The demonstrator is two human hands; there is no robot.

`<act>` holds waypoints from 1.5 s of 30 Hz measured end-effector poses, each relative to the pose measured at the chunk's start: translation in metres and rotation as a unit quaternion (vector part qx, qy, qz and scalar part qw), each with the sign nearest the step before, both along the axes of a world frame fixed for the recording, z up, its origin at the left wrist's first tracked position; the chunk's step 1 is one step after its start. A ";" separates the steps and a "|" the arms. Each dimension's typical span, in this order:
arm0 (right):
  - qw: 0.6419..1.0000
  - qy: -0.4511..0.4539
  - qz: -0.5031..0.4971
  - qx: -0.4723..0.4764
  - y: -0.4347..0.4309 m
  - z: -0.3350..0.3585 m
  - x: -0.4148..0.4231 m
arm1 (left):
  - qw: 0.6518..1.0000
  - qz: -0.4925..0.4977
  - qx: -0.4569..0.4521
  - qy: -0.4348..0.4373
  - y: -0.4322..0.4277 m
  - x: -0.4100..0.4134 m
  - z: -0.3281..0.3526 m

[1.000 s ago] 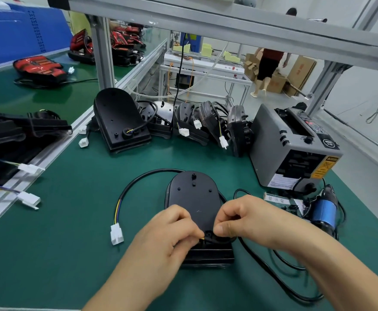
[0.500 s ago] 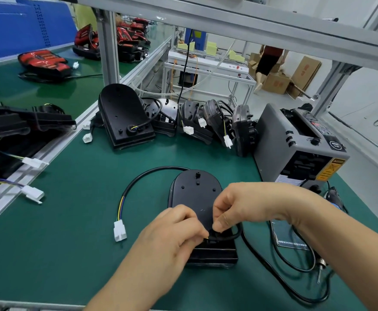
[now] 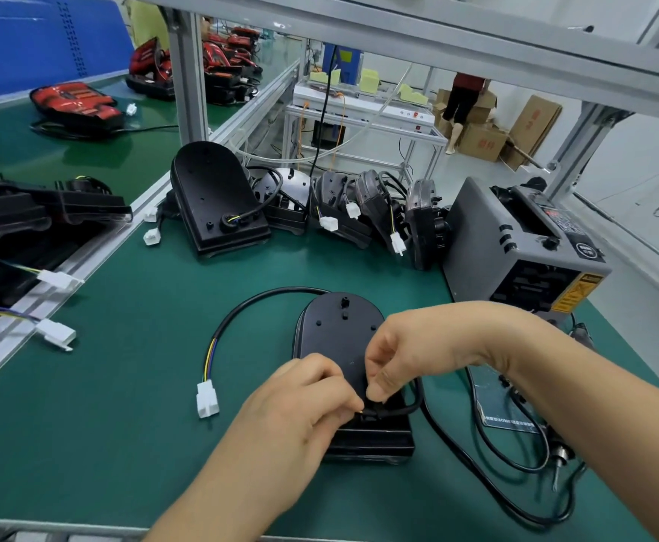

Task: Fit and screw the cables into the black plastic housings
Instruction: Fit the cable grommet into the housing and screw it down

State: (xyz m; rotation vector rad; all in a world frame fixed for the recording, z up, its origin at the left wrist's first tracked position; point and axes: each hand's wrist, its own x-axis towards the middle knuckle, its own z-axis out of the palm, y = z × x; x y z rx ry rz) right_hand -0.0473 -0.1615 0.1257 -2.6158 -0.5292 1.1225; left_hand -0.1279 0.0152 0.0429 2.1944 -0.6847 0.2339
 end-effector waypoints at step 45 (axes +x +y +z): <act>0.988 -0.041 -0.103 0.104 -0.014 -0.015 -0.021 | 0.971 0.082 0.033 -0.223 -0.027 -0.002 -0.018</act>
